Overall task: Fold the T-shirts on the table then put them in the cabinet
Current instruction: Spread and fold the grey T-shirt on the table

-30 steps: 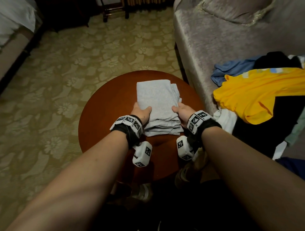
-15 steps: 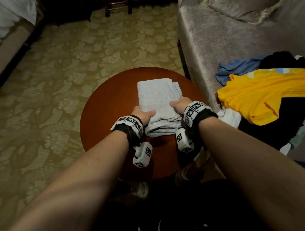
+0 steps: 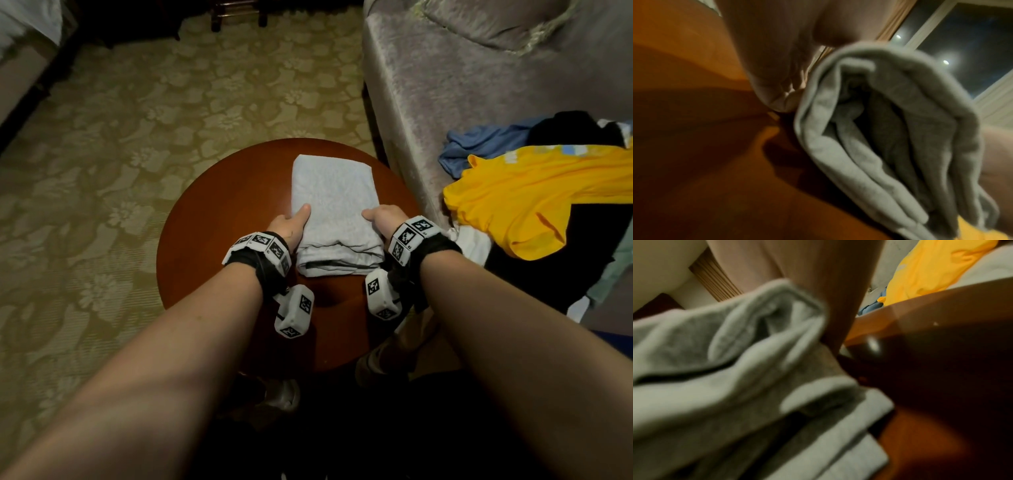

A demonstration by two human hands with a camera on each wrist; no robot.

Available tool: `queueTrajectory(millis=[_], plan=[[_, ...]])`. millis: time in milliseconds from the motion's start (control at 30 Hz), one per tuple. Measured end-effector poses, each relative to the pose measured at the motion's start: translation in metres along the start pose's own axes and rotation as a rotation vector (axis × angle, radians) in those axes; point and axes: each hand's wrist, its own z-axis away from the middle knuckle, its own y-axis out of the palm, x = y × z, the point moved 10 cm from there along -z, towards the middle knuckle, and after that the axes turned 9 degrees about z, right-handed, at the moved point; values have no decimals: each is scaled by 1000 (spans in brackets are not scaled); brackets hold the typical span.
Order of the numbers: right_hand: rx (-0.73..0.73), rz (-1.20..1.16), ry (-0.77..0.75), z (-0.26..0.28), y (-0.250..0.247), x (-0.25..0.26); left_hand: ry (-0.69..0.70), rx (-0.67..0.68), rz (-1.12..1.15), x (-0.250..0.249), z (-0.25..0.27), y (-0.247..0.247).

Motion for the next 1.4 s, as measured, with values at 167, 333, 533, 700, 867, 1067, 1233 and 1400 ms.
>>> queueTrajectory(millis=[167,333,533,700,867,1067,1233,1400], plan=[[-10,190,-95,5,3,1,-33,56,91,4,-2,11],[-54,126,-105,9,1,7,63,63,197,-16,9,10],[-357,116,-381,55,-37,57,295,-63,-13,-67,36,-25],[-460,732,-795,135,-20,143,461,-152,-431,-106,72,-45],[-424,1160,-761,158,-18,156,627,-167,-657,-129,119,-54],[-411,763,-693,170,-63,137,705,-185,-702,-135,167,-67],[-466,293,-687,197,-121,118,568,-142,-552,-123,178,-75],[-582,-63,-657,216,-185,78,611,-106,-96,-153,205,-63]])
